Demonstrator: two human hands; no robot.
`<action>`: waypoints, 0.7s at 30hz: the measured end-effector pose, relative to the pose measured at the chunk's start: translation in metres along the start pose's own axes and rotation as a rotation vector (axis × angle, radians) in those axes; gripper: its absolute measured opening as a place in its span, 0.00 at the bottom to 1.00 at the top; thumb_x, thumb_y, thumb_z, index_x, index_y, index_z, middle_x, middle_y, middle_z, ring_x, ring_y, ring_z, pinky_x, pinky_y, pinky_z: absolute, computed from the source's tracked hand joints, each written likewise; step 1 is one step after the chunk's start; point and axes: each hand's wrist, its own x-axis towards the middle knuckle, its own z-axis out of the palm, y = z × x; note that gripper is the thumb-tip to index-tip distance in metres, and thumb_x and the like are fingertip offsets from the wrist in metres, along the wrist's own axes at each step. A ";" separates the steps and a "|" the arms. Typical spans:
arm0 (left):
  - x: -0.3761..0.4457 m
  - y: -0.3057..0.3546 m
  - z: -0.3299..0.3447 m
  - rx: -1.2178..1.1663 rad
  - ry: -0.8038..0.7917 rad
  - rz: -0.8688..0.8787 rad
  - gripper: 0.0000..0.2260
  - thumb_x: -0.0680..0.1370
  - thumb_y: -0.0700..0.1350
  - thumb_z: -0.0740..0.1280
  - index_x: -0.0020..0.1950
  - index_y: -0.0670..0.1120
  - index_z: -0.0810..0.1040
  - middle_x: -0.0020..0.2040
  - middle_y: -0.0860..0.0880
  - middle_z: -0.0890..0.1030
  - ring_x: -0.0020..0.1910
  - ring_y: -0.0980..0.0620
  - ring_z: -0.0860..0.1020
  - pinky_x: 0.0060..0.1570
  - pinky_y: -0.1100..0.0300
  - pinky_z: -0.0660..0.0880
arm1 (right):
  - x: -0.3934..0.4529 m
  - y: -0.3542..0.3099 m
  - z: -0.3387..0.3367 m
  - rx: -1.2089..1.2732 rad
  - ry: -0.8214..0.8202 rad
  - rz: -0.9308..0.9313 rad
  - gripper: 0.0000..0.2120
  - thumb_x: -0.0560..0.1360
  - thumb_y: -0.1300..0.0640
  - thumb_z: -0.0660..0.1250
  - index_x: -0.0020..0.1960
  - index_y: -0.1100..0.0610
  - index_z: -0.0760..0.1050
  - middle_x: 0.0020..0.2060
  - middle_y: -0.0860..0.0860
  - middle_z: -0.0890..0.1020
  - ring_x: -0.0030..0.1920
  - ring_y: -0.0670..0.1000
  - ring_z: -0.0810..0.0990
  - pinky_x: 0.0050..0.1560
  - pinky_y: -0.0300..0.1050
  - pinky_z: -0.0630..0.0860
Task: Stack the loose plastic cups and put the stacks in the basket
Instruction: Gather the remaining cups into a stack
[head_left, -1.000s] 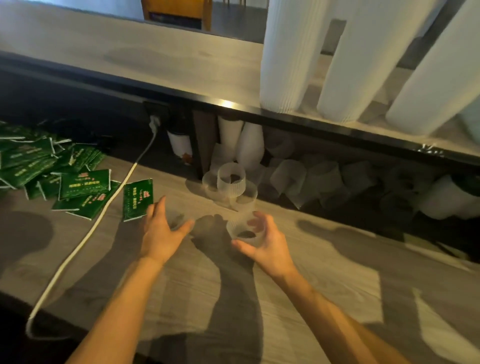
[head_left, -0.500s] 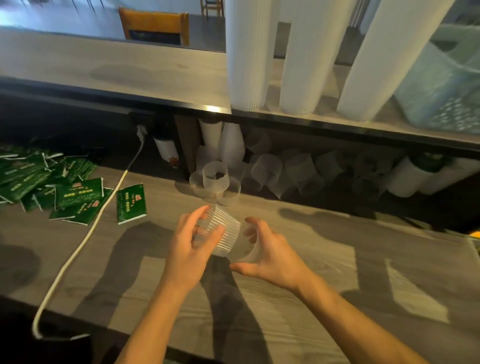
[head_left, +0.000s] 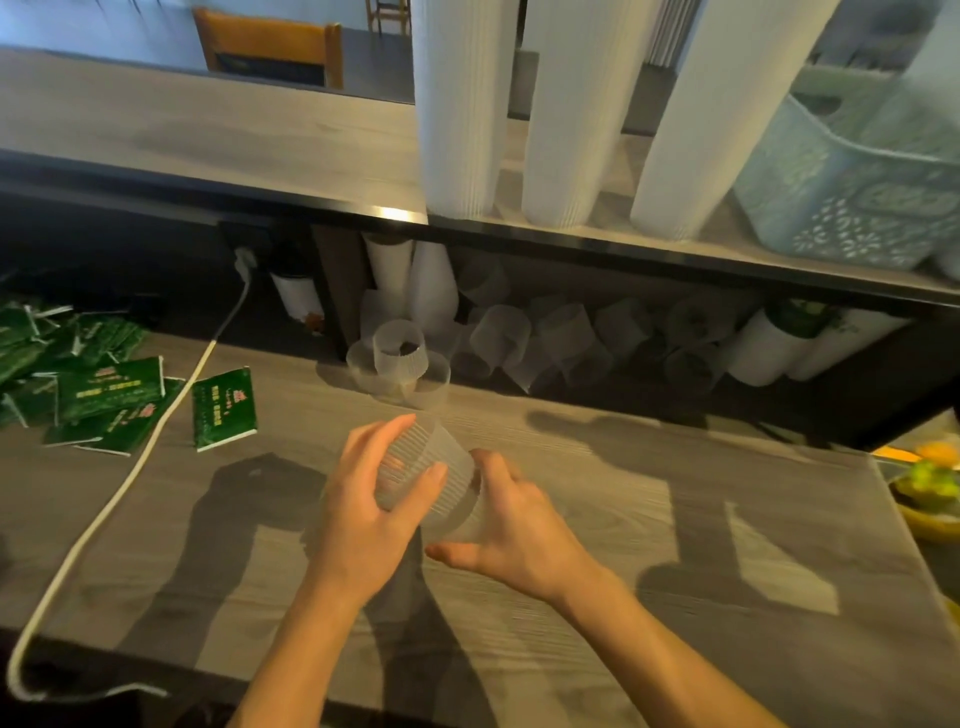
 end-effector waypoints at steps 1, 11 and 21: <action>0.000 0.001 0.001 0.014 -0.027 0.013 0.26 0.71 0.63 0.66 0.67 0.57 0.71 0.60 0.60 0.73 0.59 0.60 0.75 0.53 0.71 0.72 | 0.000 -0.001 0.000 0.017 0.003 0.005 0.43 0.66 0.38 0.77 0.72 0.53 0.60 0.63 0.50 0.74 0.61 0.51 0.76 0.60 0.50 0.75; -0.007 -0.002 0.008 -0.002 -0.144 -0.018 0.28 0.71 0.64 0.65 0.69 0.55 0.71 0.62 0.62 0.71 0.62 0.60 0.73 0.58 0.69 0.70 | -0.001 -0.010 0.000 0.129 0.007 0.027 0.43 0.64 0.37 0.75 0.71 0.50 0.60 0.63 0.48 0.75 0.61 0.49 0.77 0.58 0.46 0.76; -0.018 -0.012 0.021 -0.127 -0.250 -0.215 0.37 0.68 0.79 0.53 0.72 0.63 0.64 0.71 0.67 0.64 0.69 0.74 0.60 0.62 0.79 0.59 | 0.003 0.000 0.008 0.074 -0.006 0.033 0.44 0.67 0.36 0.74 0.73 0.53 0.60 0.67 0.50 0.73 0.63 0.51 0.76 0.60 0.48 0.76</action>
